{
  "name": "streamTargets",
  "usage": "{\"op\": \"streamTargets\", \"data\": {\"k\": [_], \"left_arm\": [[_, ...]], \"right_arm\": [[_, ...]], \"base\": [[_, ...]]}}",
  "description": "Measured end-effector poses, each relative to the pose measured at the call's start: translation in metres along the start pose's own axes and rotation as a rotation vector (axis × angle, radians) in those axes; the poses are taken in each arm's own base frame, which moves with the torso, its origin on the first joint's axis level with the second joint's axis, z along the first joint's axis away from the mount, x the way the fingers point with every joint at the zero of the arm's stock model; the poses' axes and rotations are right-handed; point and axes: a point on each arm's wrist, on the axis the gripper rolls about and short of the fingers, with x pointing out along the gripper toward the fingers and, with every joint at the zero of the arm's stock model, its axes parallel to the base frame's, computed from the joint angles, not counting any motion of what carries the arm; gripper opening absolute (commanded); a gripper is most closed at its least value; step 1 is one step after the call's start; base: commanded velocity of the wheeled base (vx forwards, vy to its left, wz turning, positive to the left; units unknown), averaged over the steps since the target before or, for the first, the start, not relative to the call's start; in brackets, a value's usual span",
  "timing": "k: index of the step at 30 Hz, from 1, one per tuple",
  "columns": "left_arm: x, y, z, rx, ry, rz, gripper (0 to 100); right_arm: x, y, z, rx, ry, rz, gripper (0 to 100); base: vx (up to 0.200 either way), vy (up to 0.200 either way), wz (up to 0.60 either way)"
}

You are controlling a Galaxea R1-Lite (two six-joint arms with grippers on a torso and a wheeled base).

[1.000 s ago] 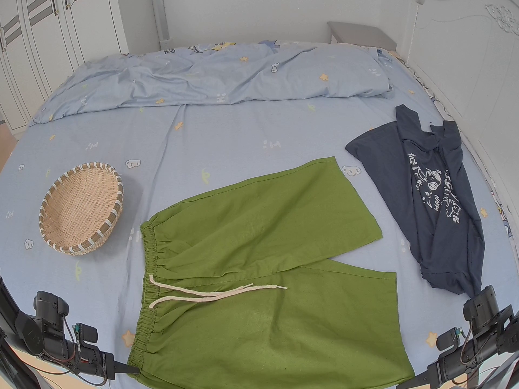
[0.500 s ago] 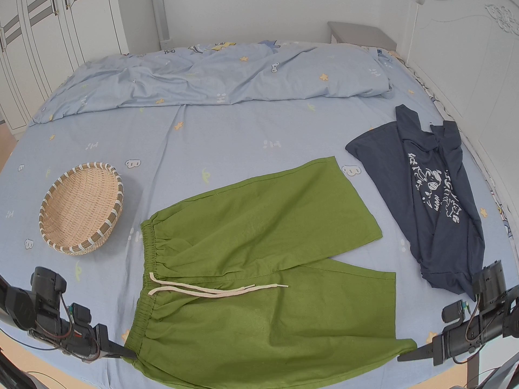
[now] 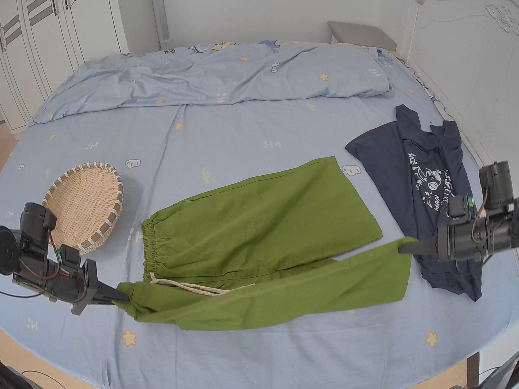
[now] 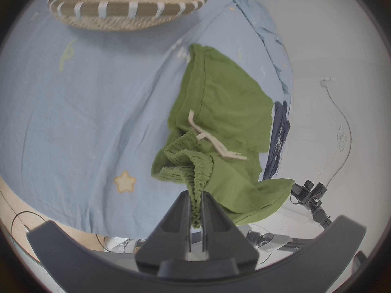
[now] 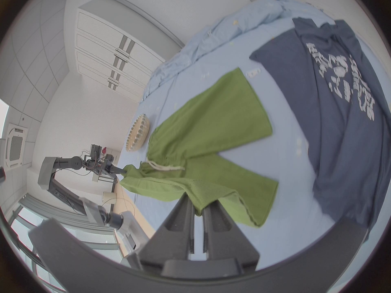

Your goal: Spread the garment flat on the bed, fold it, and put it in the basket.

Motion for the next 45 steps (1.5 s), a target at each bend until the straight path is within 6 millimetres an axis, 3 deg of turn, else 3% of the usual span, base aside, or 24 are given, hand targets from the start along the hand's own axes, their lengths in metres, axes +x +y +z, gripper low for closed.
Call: {"op": "streamTargets", "data": {"k": [10,19,34,45], "left_arm": [[-0.011,-0.035,0.052,-0.021,-0.066,-0.039,0],[-0.003,-0.044,0.089,-0.034,-0.070,-0.039,0],[0.015,-0.037,0.115,-0.041,-0.066,-0.032,0],[0.020,-0.037,0.130,-0.030,-0.084,-0.031,0]], "right_arm": [[0.023,-0.009,0.067,-0.042,-0.074,0.004,0],[0.045,-0.020,0.109,-0.065,-0.110,0.008,0],[0.054,-0.020,0.162,-0.102,-0.154,0.012,0],[0.066,-0.027,0.182,-0.114,-0.167,0.013,0]], "base": [[0.000,0.000,0.00],[0.000,0.000,0.00],[0.000,0.000,0.00],[0.000,0.000,0.00]]}}
